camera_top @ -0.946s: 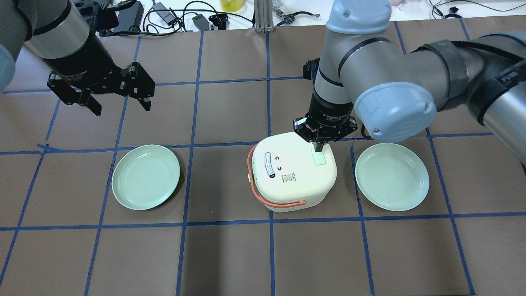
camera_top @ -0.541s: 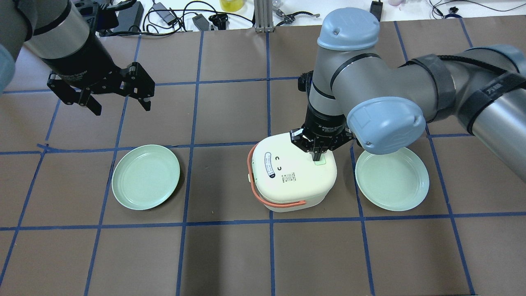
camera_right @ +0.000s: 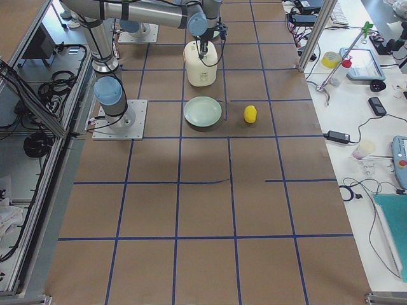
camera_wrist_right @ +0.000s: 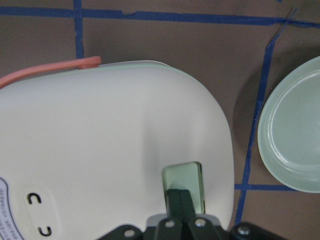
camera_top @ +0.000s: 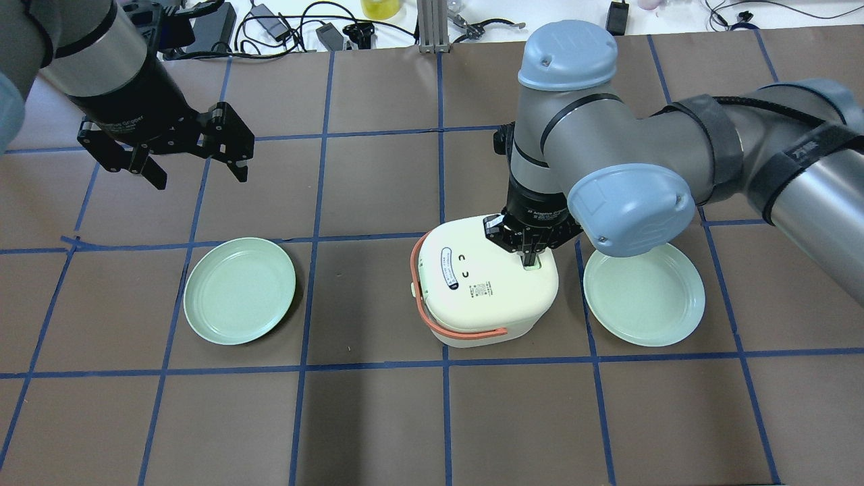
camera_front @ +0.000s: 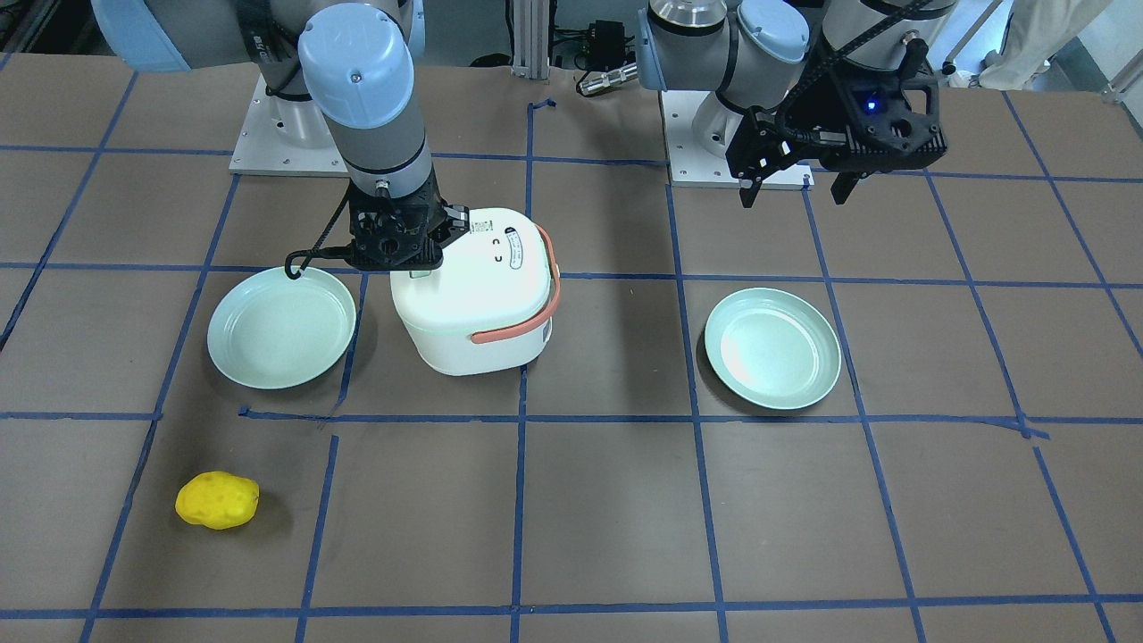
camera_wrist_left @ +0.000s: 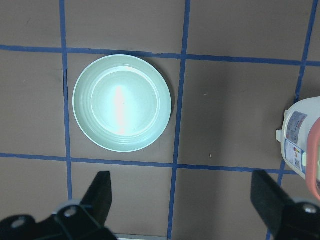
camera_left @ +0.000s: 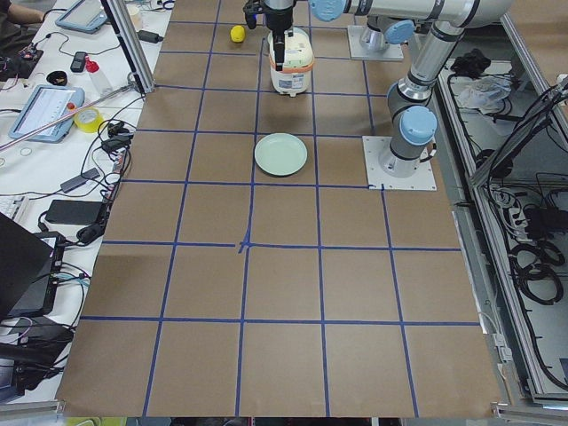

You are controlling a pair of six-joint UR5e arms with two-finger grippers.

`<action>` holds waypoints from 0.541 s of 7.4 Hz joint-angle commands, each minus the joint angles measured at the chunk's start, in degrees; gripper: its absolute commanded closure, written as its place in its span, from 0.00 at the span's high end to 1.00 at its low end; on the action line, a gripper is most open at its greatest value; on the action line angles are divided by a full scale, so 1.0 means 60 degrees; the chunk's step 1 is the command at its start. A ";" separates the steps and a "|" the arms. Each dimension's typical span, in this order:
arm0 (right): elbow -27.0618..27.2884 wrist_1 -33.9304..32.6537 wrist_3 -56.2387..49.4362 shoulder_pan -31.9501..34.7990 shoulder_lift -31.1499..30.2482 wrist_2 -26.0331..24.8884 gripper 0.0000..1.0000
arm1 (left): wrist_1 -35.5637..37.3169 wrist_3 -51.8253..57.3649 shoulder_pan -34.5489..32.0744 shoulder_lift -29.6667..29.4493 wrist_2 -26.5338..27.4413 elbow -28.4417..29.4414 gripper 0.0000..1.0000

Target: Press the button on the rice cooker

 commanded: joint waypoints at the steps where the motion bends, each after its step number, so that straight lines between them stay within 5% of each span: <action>1: -0.0181 0.0003 0.0139 -0.0014 -0.0035 -0.0025 0.55 | 0.0000 0.0003 0.0000 0.0000 0.0000 0.0000 1.00; 2: -0.0458 -0.0041 0.0662 -0.0043 -0.0093 -0.0054 1.00 | 0.0000 -0.0011 0.0000 0.0000 0.0000 0.0000 1.00; 4: -0.1831 0.1080 0.0667 -0.0538 -0.0064 -0.0040 1.00 | 0.0000 -0.0011 0.0000 0.0000 0.0000 0.0000 1.00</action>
